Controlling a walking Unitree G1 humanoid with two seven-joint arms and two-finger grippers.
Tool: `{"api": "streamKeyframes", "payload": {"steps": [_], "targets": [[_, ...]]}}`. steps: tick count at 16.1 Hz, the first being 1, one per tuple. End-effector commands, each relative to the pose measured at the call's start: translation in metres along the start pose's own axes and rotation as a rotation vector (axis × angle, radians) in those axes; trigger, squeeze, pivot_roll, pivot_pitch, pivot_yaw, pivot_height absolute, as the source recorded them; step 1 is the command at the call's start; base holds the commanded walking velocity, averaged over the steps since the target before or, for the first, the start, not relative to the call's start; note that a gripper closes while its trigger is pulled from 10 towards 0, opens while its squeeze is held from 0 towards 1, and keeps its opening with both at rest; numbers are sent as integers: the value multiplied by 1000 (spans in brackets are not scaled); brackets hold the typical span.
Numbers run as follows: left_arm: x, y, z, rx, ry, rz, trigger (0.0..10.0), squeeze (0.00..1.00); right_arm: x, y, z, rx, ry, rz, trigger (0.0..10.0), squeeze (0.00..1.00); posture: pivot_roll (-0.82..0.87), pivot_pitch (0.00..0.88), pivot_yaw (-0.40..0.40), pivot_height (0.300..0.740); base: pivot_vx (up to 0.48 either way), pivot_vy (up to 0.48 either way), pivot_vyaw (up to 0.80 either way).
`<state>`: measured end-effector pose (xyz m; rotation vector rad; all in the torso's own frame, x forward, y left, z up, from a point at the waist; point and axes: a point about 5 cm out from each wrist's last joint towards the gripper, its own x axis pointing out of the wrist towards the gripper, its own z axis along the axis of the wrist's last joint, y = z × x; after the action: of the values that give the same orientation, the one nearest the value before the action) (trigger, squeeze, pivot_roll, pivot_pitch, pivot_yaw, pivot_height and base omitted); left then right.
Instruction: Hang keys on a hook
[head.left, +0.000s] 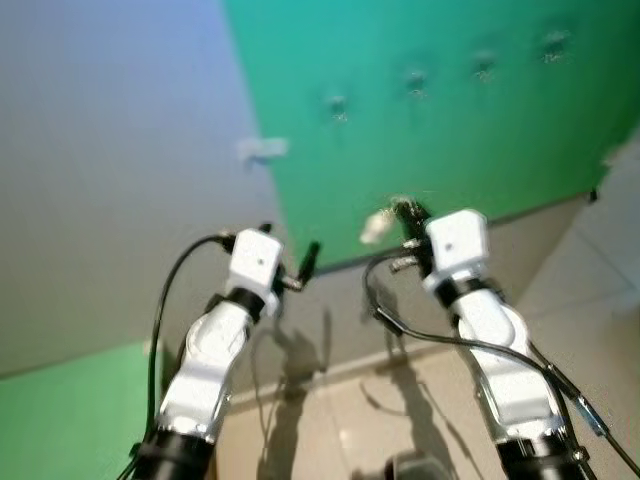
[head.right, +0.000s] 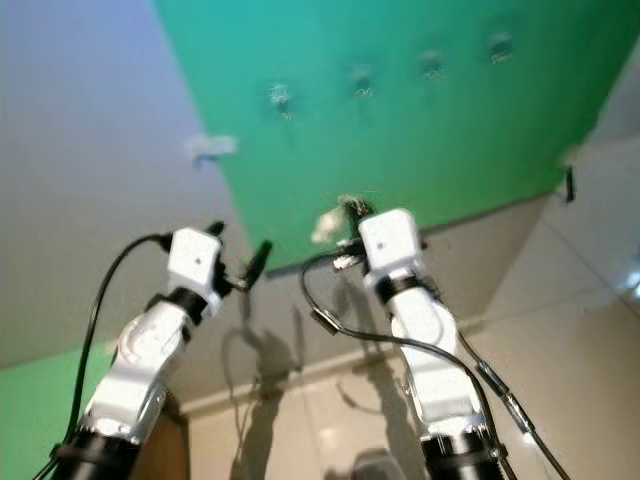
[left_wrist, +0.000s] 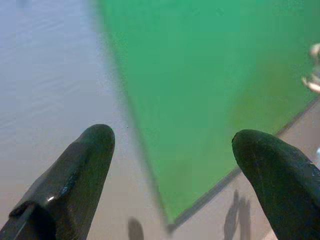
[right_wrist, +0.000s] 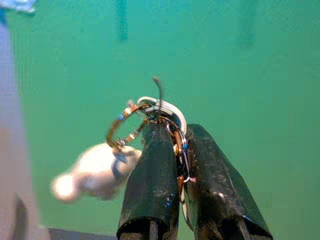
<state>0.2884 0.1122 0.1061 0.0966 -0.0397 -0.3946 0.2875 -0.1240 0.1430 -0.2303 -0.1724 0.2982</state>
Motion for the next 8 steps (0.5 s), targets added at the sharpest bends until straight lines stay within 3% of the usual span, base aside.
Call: {"api": "streamKeyframes", "payload": {"steps": [1,3,4,8], "targets": [[0,-4,1,-13,-3,-10,10000,0,2,-4,10,-17,-25,3,0,173,-271,63,138,720,0,0,0],[0,-7,0,-25,-1,-29,10000,0,11,-6,19,-6,-5,2,0,114,-272,64,146,720,0,0,0],[0,-6,0,-22,2,-30,10000,0,14,-8,21,-22,-6,-3,0,0,-272,64,146,720,0,0,0],[2,-4,0,-1,9,-39,10000,0,22,-16,15,-163,44,-2,0,0,-268,51,149,720,0,0,0]]}}
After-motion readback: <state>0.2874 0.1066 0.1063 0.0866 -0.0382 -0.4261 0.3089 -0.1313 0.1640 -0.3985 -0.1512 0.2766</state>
